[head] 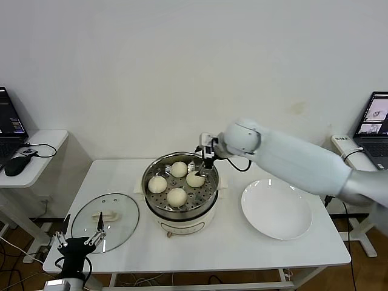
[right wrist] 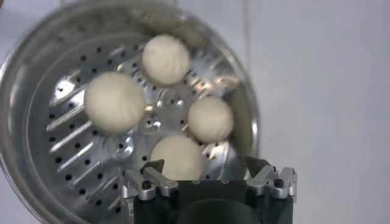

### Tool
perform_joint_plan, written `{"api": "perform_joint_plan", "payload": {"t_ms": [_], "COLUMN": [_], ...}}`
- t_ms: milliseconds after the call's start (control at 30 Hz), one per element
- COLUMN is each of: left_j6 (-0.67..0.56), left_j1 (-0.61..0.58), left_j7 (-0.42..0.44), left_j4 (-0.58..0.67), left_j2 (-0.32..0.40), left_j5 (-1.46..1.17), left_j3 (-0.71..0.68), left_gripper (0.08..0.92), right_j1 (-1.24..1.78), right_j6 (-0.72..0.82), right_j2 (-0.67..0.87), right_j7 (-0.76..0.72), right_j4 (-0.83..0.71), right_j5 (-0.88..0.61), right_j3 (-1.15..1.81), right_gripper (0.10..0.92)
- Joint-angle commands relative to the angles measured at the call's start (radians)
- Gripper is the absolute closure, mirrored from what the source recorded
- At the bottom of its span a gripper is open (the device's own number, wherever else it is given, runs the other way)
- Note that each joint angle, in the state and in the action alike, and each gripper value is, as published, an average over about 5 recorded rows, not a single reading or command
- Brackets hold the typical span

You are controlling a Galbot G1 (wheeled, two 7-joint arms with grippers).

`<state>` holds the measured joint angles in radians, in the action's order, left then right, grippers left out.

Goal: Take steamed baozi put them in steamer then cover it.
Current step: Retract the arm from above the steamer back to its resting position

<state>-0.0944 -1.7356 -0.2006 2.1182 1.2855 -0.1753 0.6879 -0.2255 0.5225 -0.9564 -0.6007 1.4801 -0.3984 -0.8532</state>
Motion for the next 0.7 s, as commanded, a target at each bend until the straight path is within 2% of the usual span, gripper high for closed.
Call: {"api": "perform_joint_plan", "payload": {"t_ms": [33,167,300,400,533,700], "left_j6": [-0.002,0.013,0.039,0.031,-0.043,-0.128], "left_j1": [0.011,0.027,0.05,0.074,0.085,-0.008], "left_j7": [-0.008,-0.035,-0.051,-0.047,-0.055,-0.108], "left_j4": [-0.026,-0.05,-0.094,-0.166,-0.267,-0.27], "left_j2": [-0.003,-0.007,-0.023,-0.047,-0.087,-0.1], "left_j5": [0.011,0.056,0.197,0.442,0.845,1.147], "left_j3": [-0.003,-0.001,0.008,0.043,0.121,0.182], "left_gripper": [0.177,0.177,0.177,0.177,0.177,0.177], "right_j1": [0.474,0.761,1.042,1.214,1.368,1.483], "right_j6": [-0.24,-0.365,-0.479,-0.534,-0.591,-0.626], "right_j2": [0.283,0.309,0.253,0.198,0.154,0.11], "right_j7": [0.451,0.522,0.537,0.541,0.54,0.548], "right_j4": [0.284,0.331,0.341,0.352,0.373,0.397], "right_j5": [-0.186,-0.127,-0.027,0.011,0.044,0.055], "right_j3": [0.453,0.707,0.995,1.175,1.333,1.466], "right_gripper": [0.203,0.202,0.203,0.202,0.203,0.202]}}
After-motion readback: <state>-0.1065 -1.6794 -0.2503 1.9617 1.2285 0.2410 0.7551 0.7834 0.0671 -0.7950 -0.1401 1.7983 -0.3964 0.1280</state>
